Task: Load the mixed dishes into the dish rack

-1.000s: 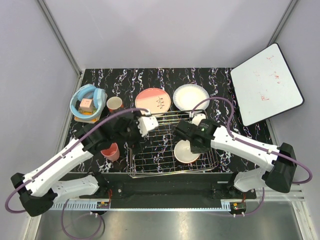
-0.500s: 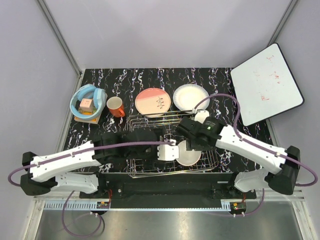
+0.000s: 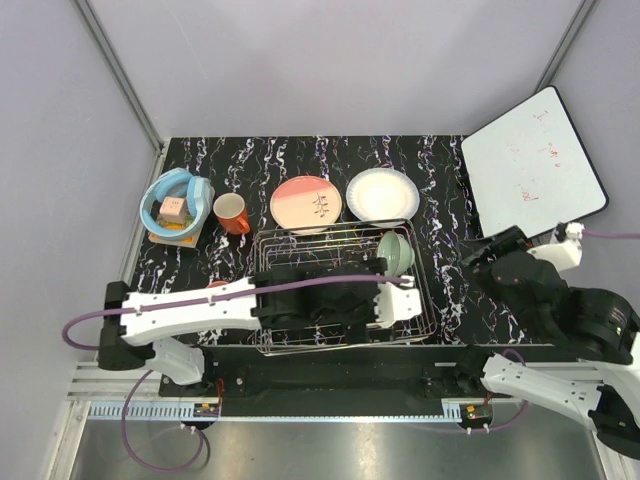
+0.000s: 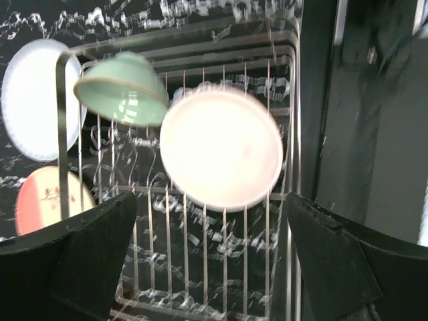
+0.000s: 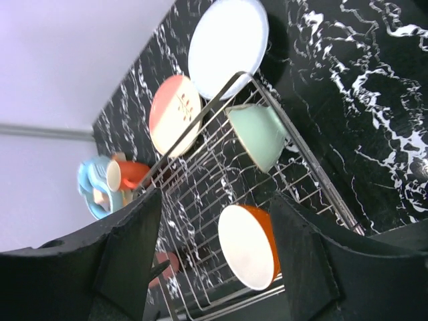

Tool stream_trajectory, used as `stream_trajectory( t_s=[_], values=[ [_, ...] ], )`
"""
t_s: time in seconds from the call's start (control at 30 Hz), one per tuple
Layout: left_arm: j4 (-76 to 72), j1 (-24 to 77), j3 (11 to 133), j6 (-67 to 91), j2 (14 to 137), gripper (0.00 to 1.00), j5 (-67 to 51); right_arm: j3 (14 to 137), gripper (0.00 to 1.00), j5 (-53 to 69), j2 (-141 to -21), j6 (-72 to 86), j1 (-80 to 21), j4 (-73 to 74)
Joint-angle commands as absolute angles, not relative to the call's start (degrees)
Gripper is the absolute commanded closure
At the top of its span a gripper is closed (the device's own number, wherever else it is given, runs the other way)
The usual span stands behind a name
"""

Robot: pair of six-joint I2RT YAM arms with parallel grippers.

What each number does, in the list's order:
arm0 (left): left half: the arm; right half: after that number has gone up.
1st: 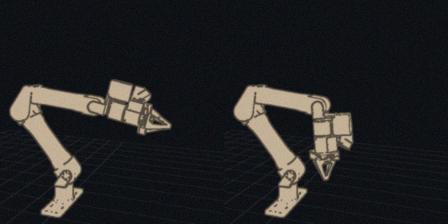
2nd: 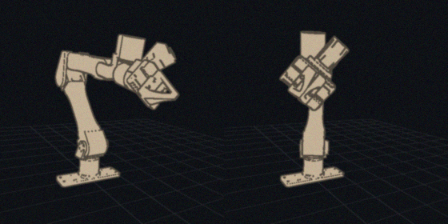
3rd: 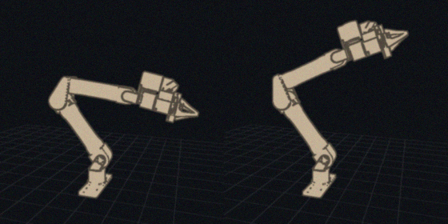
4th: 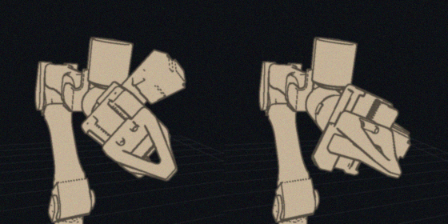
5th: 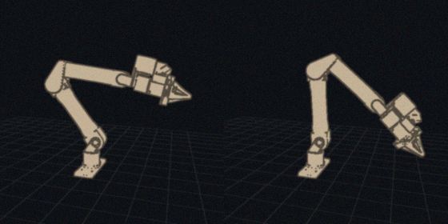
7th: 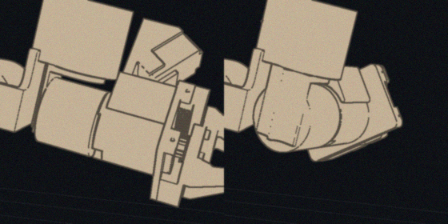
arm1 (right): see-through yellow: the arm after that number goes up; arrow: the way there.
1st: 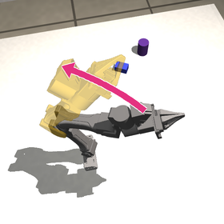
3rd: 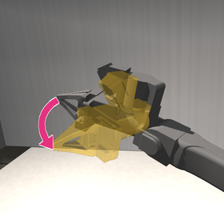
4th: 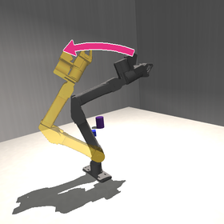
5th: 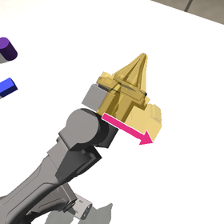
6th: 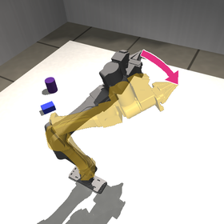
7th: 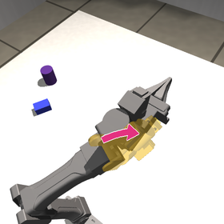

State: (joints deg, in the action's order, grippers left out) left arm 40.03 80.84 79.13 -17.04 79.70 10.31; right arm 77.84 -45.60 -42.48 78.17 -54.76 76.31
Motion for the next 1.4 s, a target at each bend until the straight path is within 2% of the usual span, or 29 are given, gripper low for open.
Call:
stream_trajectory(
  t_s=[0.0,0.1,0.2,0.23,0.27,0.47,0.57,0.6,0.63,0.97,1.17,1.37],
  values=[
    [39.1,81.1,89.8,-4.6,86.2,0.01,9.0,73.3,0.27,-51.9,-40.0,82.9,-54.7,87.5],
    [42.1,80.4,94.7,2.2,90.6,0.01,8.3,72.9,0.27,-52.7,-40.4,81.1,-54.7,87.2],
    [44.3,78.8,97.9,7.8,93.1,0.19,3.8,72.7,0.27,-53.5,-39.7,80.3,-54.8,87.2],
    [44.6,78.6,98.3,9.2,93.4,0.28,3.8,72.3,0.27,-53.7,-39.4,80.2,-54.7,87.3],
    [46.1,78.6,99.2,10.4,94.7,0.30,3.7,72.1,0.27,-53.7,-38.9,80.2,-54.8,87.2],
    [47.6,77.1,98.9,15.6,97.5,0.30,-2.1,71.4,0.27,-54.1,-35.1,79.0,-54.7,87.4],
    [46.2,76.4,97.3,16.7,98.8,0.29,-1.4,72.2,0.27,-54.1,-35.1,78.5,-54.7,87.6],
    [46.0,76.1,97.1,17.5,99.4,0.22,-1.1,72.5,0.26,-54.1,-35.2,78.2,-54.7,87.6],
    [45.5,75.9,97.3,17.8,100.0,0.20,-1.1,73.1,0.26,-54.0,-35.5,78.0,-54.7,87.7],
    [44.3,74.9,98.4,19.9,105.5,0.27,2.7,74.1,0.27,-53.2,-30.2,80.7,-54.8,91.6],
    [44.1,74.0,99.0,20.0,106.9,0.49,2.5,74.0,0.27,-52.6,-27.4,80.4,-54.7,91.6],
    [43.6,73.7,98.2,20.0,106.9,0.64,3.7,74.0,0.27,-52.1,-26.7,80.0,-54.7,91.5]
  ],
)
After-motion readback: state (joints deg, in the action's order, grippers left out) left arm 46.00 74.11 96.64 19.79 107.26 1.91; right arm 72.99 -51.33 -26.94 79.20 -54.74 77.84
